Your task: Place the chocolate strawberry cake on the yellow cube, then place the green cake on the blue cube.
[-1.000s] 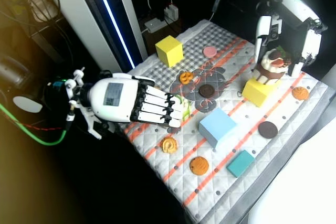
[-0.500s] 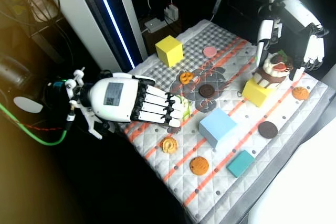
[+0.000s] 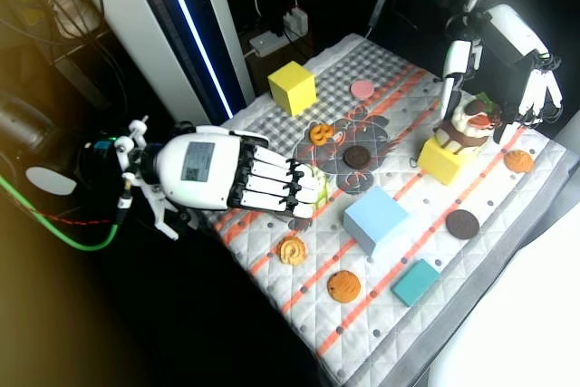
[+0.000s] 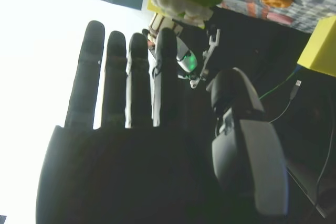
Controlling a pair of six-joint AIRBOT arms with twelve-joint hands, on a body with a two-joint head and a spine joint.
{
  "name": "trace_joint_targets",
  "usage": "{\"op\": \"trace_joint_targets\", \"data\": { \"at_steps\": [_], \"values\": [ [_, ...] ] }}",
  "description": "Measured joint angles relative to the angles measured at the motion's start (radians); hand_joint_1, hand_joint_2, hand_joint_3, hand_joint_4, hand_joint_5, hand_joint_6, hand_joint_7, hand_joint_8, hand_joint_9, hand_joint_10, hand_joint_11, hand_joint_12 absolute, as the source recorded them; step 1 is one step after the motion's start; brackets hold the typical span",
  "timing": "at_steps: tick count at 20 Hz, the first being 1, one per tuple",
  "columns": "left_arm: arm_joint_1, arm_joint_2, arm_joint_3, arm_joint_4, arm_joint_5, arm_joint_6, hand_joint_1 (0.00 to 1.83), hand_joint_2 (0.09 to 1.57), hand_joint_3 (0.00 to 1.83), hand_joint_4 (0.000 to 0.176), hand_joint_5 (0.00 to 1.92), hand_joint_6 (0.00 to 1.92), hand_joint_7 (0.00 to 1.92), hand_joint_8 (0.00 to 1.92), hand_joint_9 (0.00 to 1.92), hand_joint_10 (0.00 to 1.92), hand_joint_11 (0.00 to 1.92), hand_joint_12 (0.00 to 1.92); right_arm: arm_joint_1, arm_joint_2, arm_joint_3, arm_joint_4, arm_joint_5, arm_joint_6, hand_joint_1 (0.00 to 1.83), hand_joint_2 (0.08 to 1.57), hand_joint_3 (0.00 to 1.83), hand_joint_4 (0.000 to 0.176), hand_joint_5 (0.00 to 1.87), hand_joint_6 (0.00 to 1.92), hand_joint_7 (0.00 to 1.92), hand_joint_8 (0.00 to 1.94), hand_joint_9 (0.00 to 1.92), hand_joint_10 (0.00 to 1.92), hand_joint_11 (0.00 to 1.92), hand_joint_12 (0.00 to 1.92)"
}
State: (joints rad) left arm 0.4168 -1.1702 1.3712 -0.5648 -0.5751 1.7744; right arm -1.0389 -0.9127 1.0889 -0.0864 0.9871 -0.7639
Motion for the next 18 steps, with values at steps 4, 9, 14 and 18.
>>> {"op": "trace_joint_targets", "data": {
  "at_steps": [4,9,14,18],
  "values": [
    [0.014,0.0,0.0,-0.009,-0.009,-0.004,0.99,0.95,0.0,0.0,0.98,0.07,1.01,0.18,0.62,0.84,0.14,1.68,0.0,0.0,0.0,0.0,0.001,0.0,0.2,1.33,0.0,0.07,0.57,0.0,0.38,0.0,0.34,0.0,0.31,0.24],
    [0.016,0.001,-0.001,-0.015,-0.016,-0.003,0.96,0.92,0.0,0.0,0.9,0.0,1.01,0.02,0.61,0.82,0.17,1.58,0.0,0.0,0.0,0.0,0.002,0.001,0.21,1.34,0.0,0.08,0.56,0.0,0.38,0.0,0.33,0.0,0.3,0.25],
    [0.026,0.003,-0.014,-0.013,-0.022,-0.005,0.96,0.92,0.0,0.0,0.86,0.0,0.99,0.0,0.59,0.84,0.19,1.53,0.0,0.0,0.0,0.0,0.003,0.002,0.18,1.33,0.0,0.038,0.59,0.01,0.4,0.01,0.35,0.01,0.3,0.25],
    [0.029,0.013,-0.027,-0.005,-0.024,-0.003,0.97,0.91,0.0,0.004,0.82,0.0,0.94,0.0,0.58,0.85,0.22,1.53,0.0,0.0,0.0,0.004,0.003,0.002,0.16,1.33,0.0,0.054,0.59,0.01,0.4,0.01,0.36,0.01,0.3,0.26]
  ]
}}
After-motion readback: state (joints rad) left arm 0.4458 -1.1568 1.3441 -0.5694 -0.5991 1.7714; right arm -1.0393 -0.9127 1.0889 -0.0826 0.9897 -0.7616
